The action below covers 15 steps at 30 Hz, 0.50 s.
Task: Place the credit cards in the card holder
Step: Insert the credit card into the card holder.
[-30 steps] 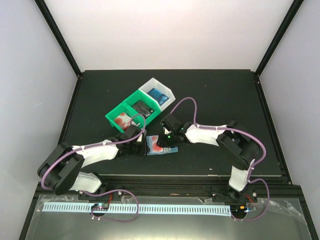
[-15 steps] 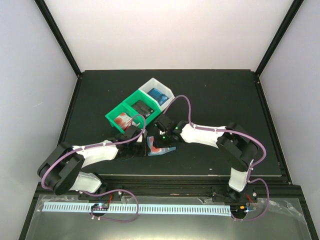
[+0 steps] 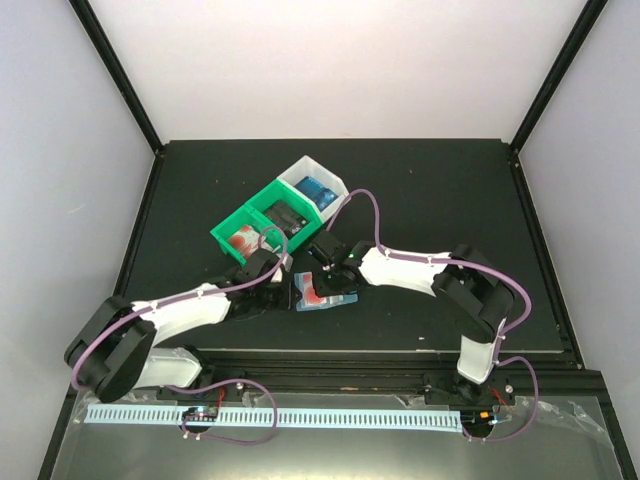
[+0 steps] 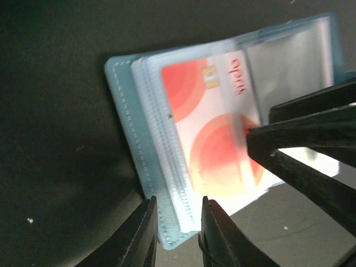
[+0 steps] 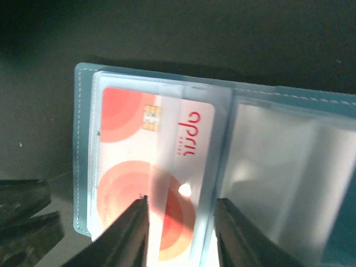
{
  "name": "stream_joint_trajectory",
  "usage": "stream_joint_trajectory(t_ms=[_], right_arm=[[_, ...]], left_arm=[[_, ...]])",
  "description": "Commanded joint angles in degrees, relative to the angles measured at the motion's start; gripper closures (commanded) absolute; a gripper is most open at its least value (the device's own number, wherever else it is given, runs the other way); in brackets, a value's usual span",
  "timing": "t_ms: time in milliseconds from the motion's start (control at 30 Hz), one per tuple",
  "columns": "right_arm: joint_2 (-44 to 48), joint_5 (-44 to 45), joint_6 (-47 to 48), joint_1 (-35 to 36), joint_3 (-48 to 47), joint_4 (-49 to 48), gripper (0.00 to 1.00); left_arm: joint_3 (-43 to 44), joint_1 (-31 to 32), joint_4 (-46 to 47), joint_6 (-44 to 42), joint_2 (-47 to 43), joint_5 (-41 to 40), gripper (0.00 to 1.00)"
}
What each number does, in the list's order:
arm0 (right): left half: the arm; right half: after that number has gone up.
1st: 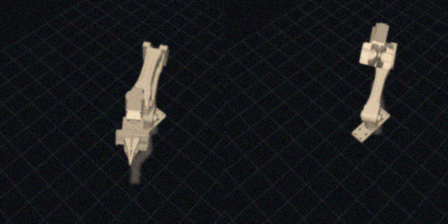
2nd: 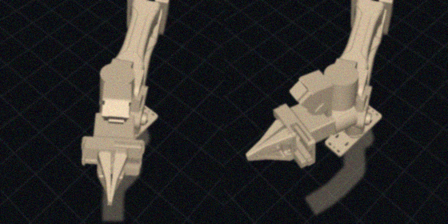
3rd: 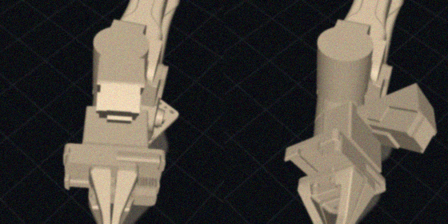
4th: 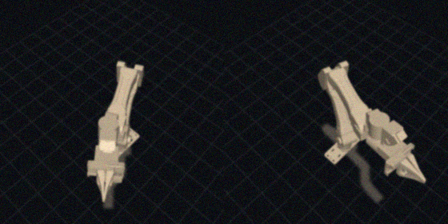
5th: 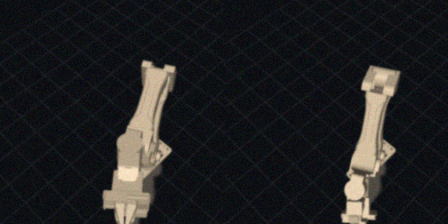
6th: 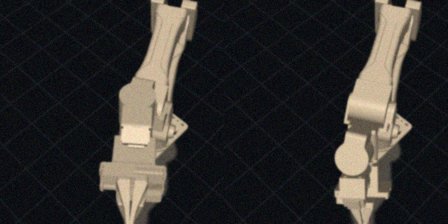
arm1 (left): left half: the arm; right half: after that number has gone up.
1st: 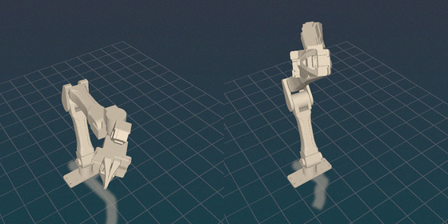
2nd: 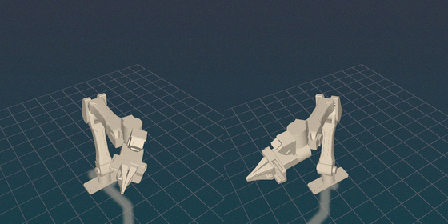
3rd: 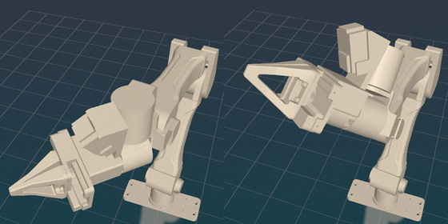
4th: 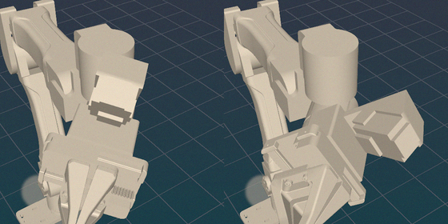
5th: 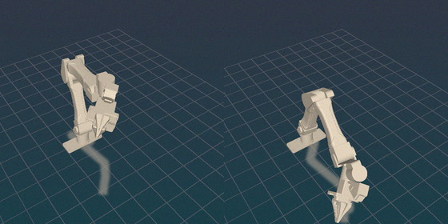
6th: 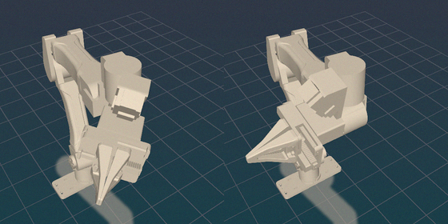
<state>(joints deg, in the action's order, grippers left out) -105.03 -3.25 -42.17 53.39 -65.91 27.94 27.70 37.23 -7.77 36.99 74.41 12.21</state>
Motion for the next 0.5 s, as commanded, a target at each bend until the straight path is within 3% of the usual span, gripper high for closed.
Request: stream_joint_trajectory(t_ms=[0, 167, 467], right_arm=[[2.12, 4.06, 0.92, 0.40, -0.62, 1.66, 0.70], [1.32, 3.74, 1.35, 0.40, -0.32, 1.46, 0.82], [-0.55, 2.93, 1.60, 0.40, 0.49, 1.10, 0.95]], left_arm=[[0.60, 0.37, 0.07, 0.36, -3.48, -0.63, 0.75], [0.38, 0.37, 2.09, 2.53, -2.89, 0.87, 0.71], [0.06, 0.30, 5.31, 5.86, -1.42, 1.82, 0.63]])
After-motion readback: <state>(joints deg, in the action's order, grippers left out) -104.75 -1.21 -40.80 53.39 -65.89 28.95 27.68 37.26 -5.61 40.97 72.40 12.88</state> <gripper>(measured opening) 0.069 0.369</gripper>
